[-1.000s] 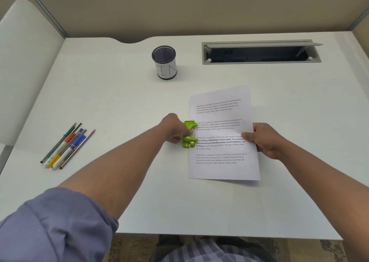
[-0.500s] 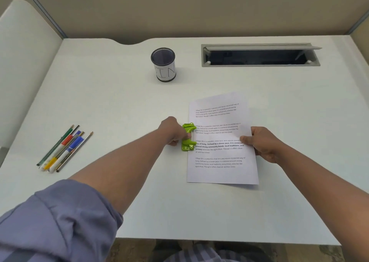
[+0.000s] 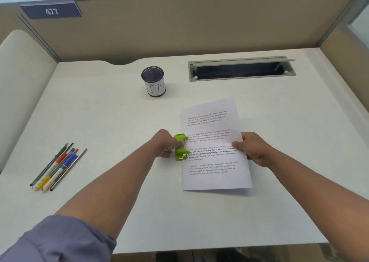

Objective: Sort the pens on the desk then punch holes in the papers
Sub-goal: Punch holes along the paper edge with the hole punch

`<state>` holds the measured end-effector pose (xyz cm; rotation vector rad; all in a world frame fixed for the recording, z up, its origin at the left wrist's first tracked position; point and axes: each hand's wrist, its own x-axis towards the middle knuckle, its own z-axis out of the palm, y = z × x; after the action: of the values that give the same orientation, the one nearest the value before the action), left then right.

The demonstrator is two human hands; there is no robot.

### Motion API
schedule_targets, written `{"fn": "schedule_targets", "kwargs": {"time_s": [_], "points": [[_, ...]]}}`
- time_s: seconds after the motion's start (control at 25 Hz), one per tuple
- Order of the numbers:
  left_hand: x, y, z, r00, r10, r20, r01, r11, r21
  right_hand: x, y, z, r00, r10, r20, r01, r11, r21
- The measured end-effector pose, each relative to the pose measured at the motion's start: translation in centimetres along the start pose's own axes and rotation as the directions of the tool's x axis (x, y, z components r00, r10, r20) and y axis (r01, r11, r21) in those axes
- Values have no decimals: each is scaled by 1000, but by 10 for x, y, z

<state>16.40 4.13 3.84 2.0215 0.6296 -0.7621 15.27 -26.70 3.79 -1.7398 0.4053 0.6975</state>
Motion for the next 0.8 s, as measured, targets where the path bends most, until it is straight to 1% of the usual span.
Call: {"fn": "schedule_targets", "kwargs": {"time_s": [0.32,0.44,0.48,0.52,0.56,0.6,0.64,0.68,0.72,0.76,0.8], "points": [[-2,-2,1,1000,-8,-1,7,1000,-28,-12,10,-24,998,5,-56,-1,998,56],[-5,0,-5,999,-26,23,26,1000,-3,-19,13,-36,998,-8,-65,13,997,80],[-7,2,-6,1000,1,-8,-1,999,50,-22,14,-41,997,-16,-70,22,995,94],[-9,5,-8,994,72,-87,-59,988,142,-26,14,-46,997,-26,-74,33,994,106],[-10,10,-8,968,182,-175,-138,961,239,-30,15,-51,996,-38,-78,47,992,117],[-12,18,-4,927,301,-223,-231,927,294,-34,16,-56,995,-53,-83,63,990,127],[-16,28,2,902,380,-204,-322,908,267,-40,16,-61,994,-72,-86,84,987,139],[-21,41,11,908,404,-113,-387,910,149,-46,17,-68,991,-95,-93,108,982,155],[-25,54,21,917,398,16,-398,917,-13,-51,18,-74,988,-120,-99,136,976,172],[-30,65,32,913,383,138,-361,919,-161,-57,19,-80,983,-146,-110,164,968,188],[-34,75,43,895,381,232,-320,911,-260,-61,19,-87,977,-171,-126,194,960,202]]}}
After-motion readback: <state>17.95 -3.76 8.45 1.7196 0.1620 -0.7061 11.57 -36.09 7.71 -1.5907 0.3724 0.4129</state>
